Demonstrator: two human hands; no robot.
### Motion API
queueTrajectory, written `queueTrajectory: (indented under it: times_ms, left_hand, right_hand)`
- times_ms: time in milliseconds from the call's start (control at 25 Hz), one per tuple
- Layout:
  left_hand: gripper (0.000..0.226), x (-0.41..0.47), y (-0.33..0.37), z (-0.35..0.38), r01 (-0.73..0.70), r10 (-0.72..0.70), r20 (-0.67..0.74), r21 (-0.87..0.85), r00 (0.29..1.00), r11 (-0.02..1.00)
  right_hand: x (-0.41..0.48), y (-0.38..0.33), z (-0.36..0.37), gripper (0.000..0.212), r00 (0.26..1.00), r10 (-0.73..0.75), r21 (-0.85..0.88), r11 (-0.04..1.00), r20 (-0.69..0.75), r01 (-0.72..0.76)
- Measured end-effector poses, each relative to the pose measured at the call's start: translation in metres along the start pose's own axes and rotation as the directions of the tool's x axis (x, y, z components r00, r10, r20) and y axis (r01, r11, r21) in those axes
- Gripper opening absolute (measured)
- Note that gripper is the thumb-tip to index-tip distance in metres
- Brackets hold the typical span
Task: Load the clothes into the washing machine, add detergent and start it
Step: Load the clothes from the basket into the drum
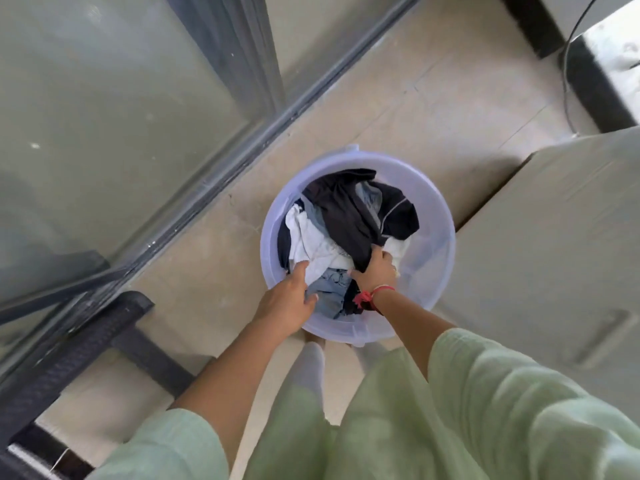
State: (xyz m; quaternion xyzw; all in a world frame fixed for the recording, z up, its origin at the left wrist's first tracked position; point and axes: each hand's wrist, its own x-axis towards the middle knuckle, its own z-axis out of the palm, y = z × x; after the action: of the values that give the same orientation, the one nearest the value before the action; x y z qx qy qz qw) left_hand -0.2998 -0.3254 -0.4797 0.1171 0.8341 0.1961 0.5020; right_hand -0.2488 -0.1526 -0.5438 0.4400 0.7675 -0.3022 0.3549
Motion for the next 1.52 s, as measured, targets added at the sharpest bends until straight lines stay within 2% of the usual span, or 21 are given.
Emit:
queueTrajectory:
  times_ms: [80,120,240,400,560,600,680,720,800,840,880,920,1000,1080,1240,1320,1360,1400,1440,1480,1520]
  left_hand:
    - [0.058,-0.007,-0.01,0.001,0.001,-0.001,-0.005,-0.04,1.0,0.999]
    - [0.057,-0.011,-0.012,-0.001,0.009,-0.008,0.008,-0.052,1.0,0.999]
    - [0.057,-0.03,-0.004,-0.006,0.113,-0.109,0.037,-0.133,0.993,0.985]
    - [0.055,-0.056,0.035,-0.035,0.21,-0.21,0.033,-0.29,0.977,0.934]
    - [0.051,-0.066,0.065,-0.065,0.138,-0.138,0.014,-0.171,0.99,0.975]
    - [0.051,-0.063,0.069,-0.068,0.115,-0.115,0.01,-0.141,0.993,0.983]
    - [0.052,-0.053,0.071,-0.068,0.083,-0.085,-0.016,-0.101,0.996,0.991]
    - [0.051,-0.047,0.07,-0.066,0.069,-0.072,-0.031,-0.077,0.997,0.995]
    - [0.048,-0.036,0.065,-0.059,0.042,-0.044,-0.064,-0.033,0.997,0.999]
    - [0.045,-0.03,0.062,-0.054,0.035,-0.037,-0.079,-0.029,0.996,0.999]
    - [0.044,-0.025,0.058,-0.05,0.035,-0.037,-0.092,-0.031,0.995,0.999]
    - [0.043,-0.022,0.054,-0.046,0.035,-0.037,-0.098,-0.028,0.994,0.999]
    - [0.043,-0.019,0.046,-0.038,0.036,-0.036,-0.088,-0.009,0.995,0.999]
    - [0.044,-0.021,0.036,-0.03,0.034,-0.032,-0.046,0.039,0.998,0.999]
    - [0.059,-0.028,0.018,-0.018,0.002,0.008,-0.029,0.311,1.0,0.95]
    - [0.076,-0.027,0.013,-0.014,-0.016,0.037,-0.038,0.435,0.999,0.9]
    - [0.084,-0.026,0.012,-0.013,-0.016,0.04,-0.04,0.473,0.998,0.881]
    - [0.091,-0.025,0.011,-0.012,-0.011,0.039,-0.046,0.498,0.998,0.867]
    - [0.096,-0.023,0.008,-0.011,-0.002,0.033,-0.053,0.513,0.998,0.859]
    - [0.1,-0.019,0.006,-0.011,0.009,0.024,-0.057,0.518,0.998,0.855]
    - [0.103,-0.015,0.003,-0.012,0.02,0.014,-0.062,0.513,0.998,0.858]
  right_hand:
    - [0.005,0.001,-0.001,0.038,0.995,0.057,0.179,0.983,-0.076,-0.043]
    - [0.001,-0.001,-0.01,0.035,0.991,0.095,0.277,0.958,-0.093,-0.066]
    - [-0.035,0.0,-0.048,0.04,0.995,0.077,0.456,0.889,-0.068,-0.038]
    - [-0.139,0.013,-0.09,0.052,0.998,-0.002,0.563,0.826,-0.056,0.033]
    - [-0.189,0.03,-0.084,0.053,0.996,-0.037,0.554,0.829,-0.083,0.077]
    - [-0.185,0.032,-0.082,0.05,0.992,-0.089,0.488,0.864,-0.095,0.124]
    - [-0.173,0.03,-0.081,0.041,0.932,-0.347,0.134,0.924,-0.108,0.359]
    - [-0.166,0.03,-0.077,0.036,0.842,-0.534,-0.097,0.844,-0.074,0.527]
    - [-0.158,0.035,-0.062,0.029,0.589,-0.797,-0.436,0.487,0.132,0.757]
    - [-0.156,0.039,-0.054,0.029,0.505,-0.826,-0.511,0.331,0.25,0.794]
    - [-0.153,0.041,-0.048,0.032,0.499,-0.799,-0.548,0.266,0.336,0.793]
    - [-0.151,0.04,-0.046,0.033,0.549,-0.743,-0.557,0.288,0.382,0.779]
    - [-0.143,0.035,-0.047,0.032,0.634,-0.676,-0.522,0.41,0.377,0.748]
    - [-0.138,0.028,-0.048,0.037,0.675,-0.648,-0.442,0.521,0.353,0.731]
    - [-0.126,0.025,-0.043,0.069,0.753,-0.518,-0.299,0.704,0.406,0.644]
    - [-0.114,0.023,-0.047,0.088,0.747,-0.421,-0.098,0.836,0.515,0.539]
    - [-0.106,0.02,-0.051,0.087,0.76,-0.406,0.04,0.892,0.508,0.45]
    - [-0.097,0.016,-0.055,0.078,0.816,-0.411,0.163,0.911,0.407,0.378]
    - [-0.083,0.011,-0.057,0.066,0.882,-0.419,0.189,0.904,0.217,0.383]
    - [-0.068,0.007,-0.059,0.057,0.898,-0.437,0.071,0.898,0.048,0.433]
    - [-0.051,0.004,-0.057,0.054,0.876,-0.482,-0.13,0.87,-0.02,0.475]
